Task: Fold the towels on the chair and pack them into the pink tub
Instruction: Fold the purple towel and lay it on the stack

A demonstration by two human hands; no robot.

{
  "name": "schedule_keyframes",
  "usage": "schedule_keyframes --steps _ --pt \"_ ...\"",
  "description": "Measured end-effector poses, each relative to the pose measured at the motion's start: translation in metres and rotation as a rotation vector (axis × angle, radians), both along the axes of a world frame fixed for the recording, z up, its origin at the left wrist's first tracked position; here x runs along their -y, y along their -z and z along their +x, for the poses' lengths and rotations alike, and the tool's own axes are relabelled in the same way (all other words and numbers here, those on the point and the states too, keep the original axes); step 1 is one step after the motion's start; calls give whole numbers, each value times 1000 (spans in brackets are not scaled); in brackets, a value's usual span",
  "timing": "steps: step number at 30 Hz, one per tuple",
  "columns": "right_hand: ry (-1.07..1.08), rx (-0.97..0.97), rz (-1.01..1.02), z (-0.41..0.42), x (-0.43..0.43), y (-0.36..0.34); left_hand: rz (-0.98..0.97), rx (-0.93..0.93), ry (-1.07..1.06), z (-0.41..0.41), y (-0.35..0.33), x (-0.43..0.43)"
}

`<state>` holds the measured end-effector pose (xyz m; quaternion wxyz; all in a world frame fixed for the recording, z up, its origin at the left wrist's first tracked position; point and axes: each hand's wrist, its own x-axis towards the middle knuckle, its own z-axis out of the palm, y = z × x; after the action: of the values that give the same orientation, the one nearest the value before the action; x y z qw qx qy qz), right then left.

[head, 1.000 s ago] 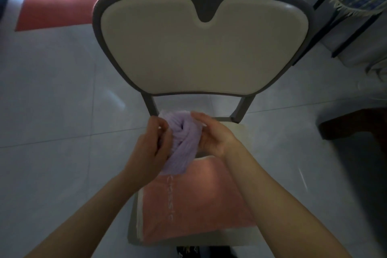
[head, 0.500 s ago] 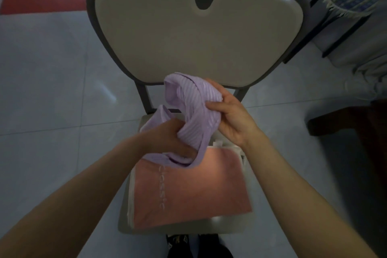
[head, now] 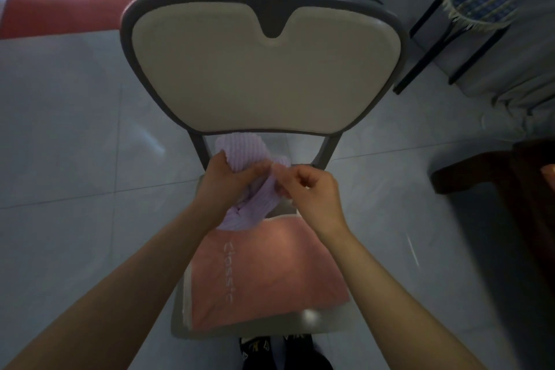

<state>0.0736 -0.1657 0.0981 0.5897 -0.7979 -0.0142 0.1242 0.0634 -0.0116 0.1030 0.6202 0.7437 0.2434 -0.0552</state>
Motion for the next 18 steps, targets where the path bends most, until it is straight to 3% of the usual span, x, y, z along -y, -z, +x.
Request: schedule_keyframes --steps 5,10,14,16,18 --pt "47 -67 55 21 -10 -27 -274 -36 -22 13 -45 -10" --pt "-2 -77 66 40 2 -63 -263 13 -61 19 -83 -26" --pt "98 -167 435 54 27 -101 -375 90 -105 18 -111 -55" --pt "59 -149 602 62 45 -116 -443 136 -76 15 -122 -70" --pt "-48 -147 786 64 64 -127 -649 125 -104 7 -130 -84"
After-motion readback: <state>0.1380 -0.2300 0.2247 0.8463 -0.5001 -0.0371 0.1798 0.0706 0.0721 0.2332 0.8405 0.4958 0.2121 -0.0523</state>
